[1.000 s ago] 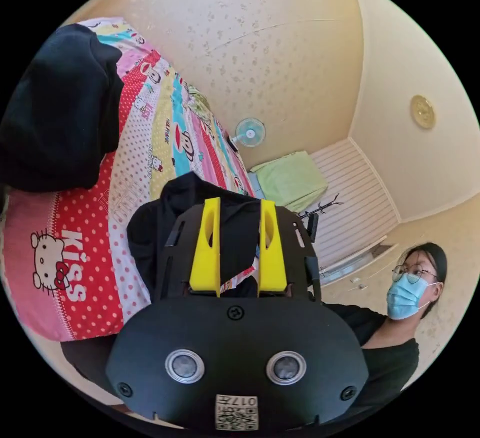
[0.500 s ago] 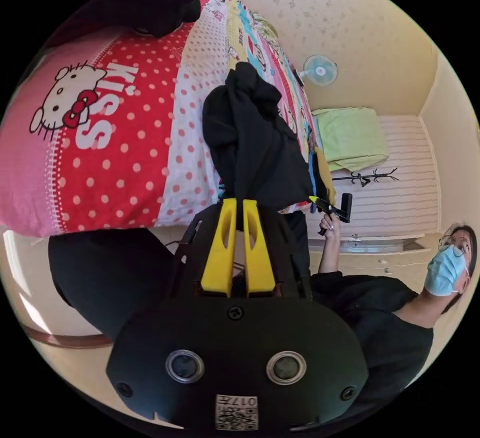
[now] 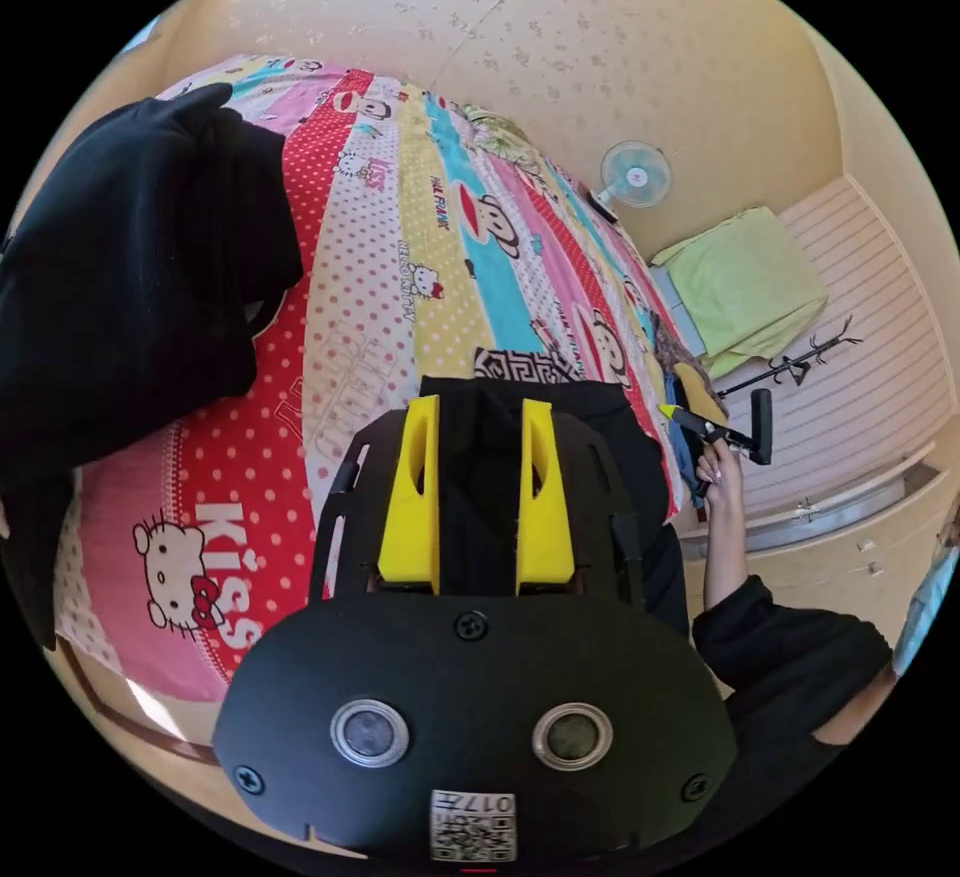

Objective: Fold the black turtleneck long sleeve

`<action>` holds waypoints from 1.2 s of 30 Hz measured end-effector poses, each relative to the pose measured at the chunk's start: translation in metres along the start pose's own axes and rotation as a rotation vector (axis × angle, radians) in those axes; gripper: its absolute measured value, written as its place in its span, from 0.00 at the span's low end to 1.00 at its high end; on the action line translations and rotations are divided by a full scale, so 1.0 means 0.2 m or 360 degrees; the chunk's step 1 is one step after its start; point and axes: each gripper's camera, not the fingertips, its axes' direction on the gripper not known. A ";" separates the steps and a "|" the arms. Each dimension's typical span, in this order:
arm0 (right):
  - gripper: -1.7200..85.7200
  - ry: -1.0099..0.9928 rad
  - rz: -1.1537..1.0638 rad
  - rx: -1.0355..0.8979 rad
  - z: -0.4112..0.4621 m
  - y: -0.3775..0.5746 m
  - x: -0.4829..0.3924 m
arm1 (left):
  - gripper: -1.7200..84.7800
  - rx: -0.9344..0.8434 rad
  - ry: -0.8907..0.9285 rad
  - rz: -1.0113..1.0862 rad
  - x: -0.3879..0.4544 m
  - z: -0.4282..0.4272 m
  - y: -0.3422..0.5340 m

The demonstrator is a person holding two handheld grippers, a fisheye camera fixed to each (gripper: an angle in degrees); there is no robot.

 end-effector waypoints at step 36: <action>0.05 -0.0058 -0.0233 0.0098 0.11 0.73 -0.53 | 0.17 0.0341 0.0777 -0.0912 -0.42 0.25 1.26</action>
